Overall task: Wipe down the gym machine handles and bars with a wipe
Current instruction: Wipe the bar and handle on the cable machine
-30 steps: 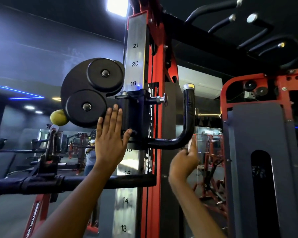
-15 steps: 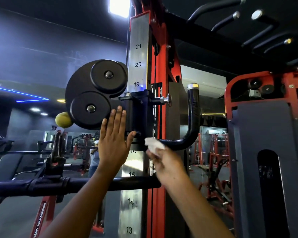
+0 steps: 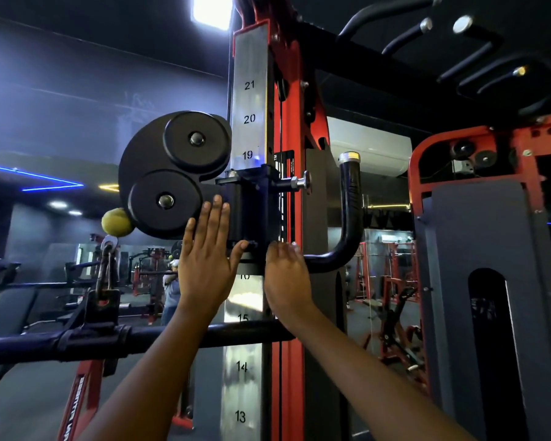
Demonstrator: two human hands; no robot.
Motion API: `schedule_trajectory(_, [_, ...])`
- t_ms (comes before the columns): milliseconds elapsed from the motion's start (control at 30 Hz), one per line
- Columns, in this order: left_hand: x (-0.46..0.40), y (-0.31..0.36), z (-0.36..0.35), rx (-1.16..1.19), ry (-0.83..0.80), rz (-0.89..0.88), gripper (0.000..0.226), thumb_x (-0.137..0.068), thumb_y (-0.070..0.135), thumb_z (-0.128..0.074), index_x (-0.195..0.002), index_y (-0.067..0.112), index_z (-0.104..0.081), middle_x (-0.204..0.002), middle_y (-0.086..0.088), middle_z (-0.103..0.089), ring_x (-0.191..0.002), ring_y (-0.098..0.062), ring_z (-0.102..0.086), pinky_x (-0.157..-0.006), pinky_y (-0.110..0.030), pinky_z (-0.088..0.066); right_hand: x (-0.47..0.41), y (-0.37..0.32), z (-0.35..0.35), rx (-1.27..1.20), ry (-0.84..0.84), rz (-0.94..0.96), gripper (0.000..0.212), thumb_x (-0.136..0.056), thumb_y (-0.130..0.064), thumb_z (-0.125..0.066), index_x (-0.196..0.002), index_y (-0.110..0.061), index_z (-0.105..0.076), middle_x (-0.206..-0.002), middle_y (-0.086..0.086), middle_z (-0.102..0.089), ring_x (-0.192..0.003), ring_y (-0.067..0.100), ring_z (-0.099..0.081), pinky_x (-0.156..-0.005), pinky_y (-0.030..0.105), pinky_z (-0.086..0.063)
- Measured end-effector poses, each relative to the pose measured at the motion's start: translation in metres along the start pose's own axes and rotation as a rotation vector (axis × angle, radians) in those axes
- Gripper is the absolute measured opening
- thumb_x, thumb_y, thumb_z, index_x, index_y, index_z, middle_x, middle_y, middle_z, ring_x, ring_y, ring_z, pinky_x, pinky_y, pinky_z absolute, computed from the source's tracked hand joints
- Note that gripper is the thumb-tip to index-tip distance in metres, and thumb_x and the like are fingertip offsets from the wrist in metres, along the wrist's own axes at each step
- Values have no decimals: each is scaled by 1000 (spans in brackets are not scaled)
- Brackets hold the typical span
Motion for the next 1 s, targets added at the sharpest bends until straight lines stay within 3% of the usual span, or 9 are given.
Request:
schedule_trajectory(167, [1, -1, 0, -14, -7, -4, 70, -102, 55, -5, -153, 7, -15, -161, -7, -8, -149, -14, 1, -121, -31, 7, 30, 50, 3, 167, 124, 513, 51, -79, 1, -42, -128, -4, -55, -133, 13, -55, -122, 24, -53, -107, 36, -36])
schedule_trajectory(300, [1, 1, 4, -7, -24, 1, 69, -102, 52, -9, -153, 6, -15, -161, -8, -10, -148, -18, -7, -121, -31, 7, 41, 85, 29, 119, 125, 676, 45, -73, 0, -55, -118, -4, -62, -121, 13, -63, -113, 25, -60, -101, 36, -39])
schedule_trajectory(433, [2, 2, 4, -11, -42, 20, 68, -101, 51, -15, -153, 6, -16, -162, -9, -11, -149, -19, -8, -121, -33, 5, 17, 125, 69, -177, 324, 359, 21, -87, -5, -49, -102, -1, -63, -103, 14, -63, -98, 26, -61, -96, 18, -40])
schedule_trajectory(533, [1, 3, 3, 1, -52, 30, 69, -101, 52, -12, -153, 7, -18, -162, -9, -12, -149, -20, -10, -121, -33, 4, -37, 144, 110, -249, 503, 49, 35, -84, 14, -43, -112, 3, -60, -115, 17, -58, -111, 29, -54, -101, 16, -32])
schedule_trajectory(633, [1, 1, 5, 13, -60, 20, 70, -102, 53, -10, -153, 7, -19, -161, -9, -14, -149, -19, -11, -121, -32, 4, -72, 148, 113, -82, 204, 220, 59, -84, 20, -33, -137, -4, -45, -146, 13, -39, -140, 19, -26, -114, 29, -18])
schedule_trajectory(733, [1, 0, 5, 20, -69, 12, 70, -101, 53, -10, -153, 7, -18, -161, -9, -14, -149, -20, -11, -121, -33, 4, -51, 161, 91, -94, 51, 295, 72, -83, 21, -30, -146, -13, -29, -155, 4, -21, -144, 15, -12, -117, 40, -20])
schedule_trajectory(867, [1, 0, 5, 21, -80, 8, 70, -102, 53, -9, -153, 7, -18, -162, -9, -13, -149, -20, -10, -121, -33, 5, 26, 145, 59, -131, 75, 396, 62, -86, 13, -29, -142, -12, -35, -151, 7, -31, -141, 18, -26, -112, 39, -30])
schedule_trajectory(933, [1, 1, 5, 27, -76, 11, 70, -102, 53, -9, -153, 7, -17, -162, -10, -12, -149, -21, -9, -121, -33, 5, 40, 133, 60, -105, 105, 533, 46, -88, -1, -28, -127, -6, -52, -133, 15, -53, -126, 25, -50, -100, 40, -46])
schedule_trajectory(1000, [1, 2, 4, 37, -68, 15, 70, -102, 53, -8, -153, 7, -17, -162, -10, -12, -149, -21, -10, -121, -33, 4, 17, 132, 82, -263, 226, 454, 35, -91, -8, -32, -116, -3, -56, -115, 16, -62, -106, 26, -62, -93, 33, -51])
Point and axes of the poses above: each hand's wrist, its own x-axis away from the middle knuckle, its own z-axis out of the back of the hand, y = z × x, the point moved 3 cm from there along -x, towards the middle knuckle
